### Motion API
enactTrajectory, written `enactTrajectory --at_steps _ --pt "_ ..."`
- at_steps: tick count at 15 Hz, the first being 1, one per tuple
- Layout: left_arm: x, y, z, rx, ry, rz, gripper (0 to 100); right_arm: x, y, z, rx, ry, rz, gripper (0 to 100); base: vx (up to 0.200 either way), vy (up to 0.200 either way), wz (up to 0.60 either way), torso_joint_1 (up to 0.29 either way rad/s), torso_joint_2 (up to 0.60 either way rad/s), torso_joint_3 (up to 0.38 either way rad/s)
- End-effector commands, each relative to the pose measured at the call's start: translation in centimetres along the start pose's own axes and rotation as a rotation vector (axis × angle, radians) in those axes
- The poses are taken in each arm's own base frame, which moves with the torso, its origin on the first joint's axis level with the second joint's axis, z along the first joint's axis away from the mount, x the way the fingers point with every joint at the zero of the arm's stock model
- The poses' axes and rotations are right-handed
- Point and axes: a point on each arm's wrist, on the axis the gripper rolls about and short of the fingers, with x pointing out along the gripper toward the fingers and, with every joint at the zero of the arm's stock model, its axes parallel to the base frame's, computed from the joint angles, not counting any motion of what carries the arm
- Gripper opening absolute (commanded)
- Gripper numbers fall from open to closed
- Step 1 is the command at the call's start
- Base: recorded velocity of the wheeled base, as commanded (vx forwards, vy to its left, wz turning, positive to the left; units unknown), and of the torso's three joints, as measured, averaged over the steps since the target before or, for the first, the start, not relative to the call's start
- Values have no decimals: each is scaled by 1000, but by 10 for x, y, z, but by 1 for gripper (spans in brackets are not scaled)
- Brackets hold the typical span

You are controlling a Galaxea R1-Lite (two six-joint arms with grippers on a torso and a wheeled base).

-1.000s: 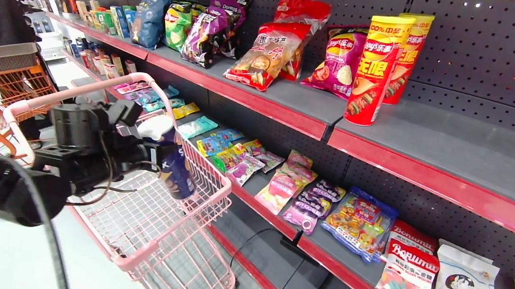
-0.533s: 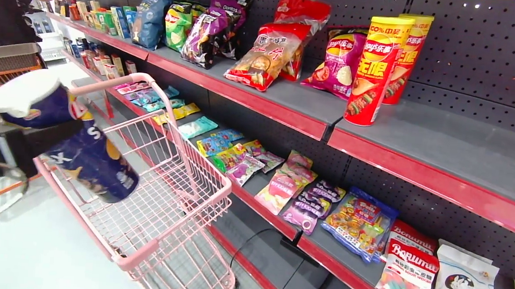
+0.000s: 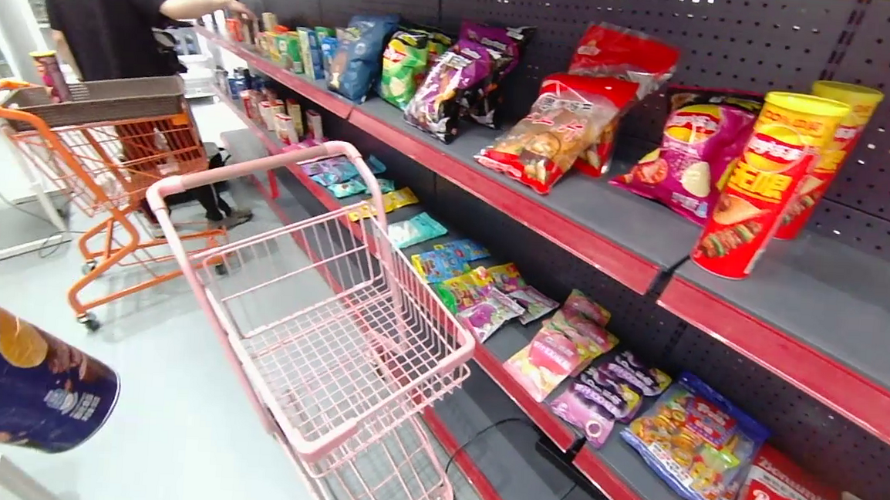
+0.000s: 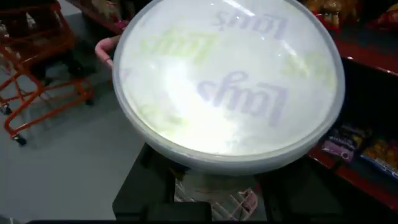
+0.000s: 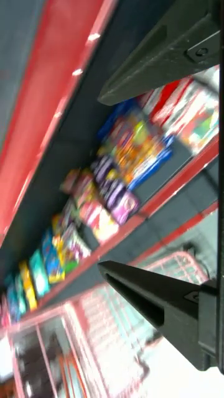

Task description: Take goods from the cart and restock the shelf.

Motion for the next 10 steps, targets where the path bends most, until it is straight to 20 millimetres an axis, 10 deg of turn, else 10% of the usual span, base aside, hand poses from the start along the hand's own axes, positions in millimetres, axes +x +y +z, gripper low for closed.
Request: enactTrajectory --at_steps 1,5,10 --pt "-30 -1 -11 1 -42 -6 0 0 0 0 0 0 0 100 0 0 600 217 -574 -354" --pt "-38 0 -26 1 -37 -7 0 0 0 0 -2 0 2 100 0 0 600 238 -594 -359" --pt "-38 0 -25 2 -37 -6 0 0 0 0 0 0 2 100 0 0 0 74 -186 -107"
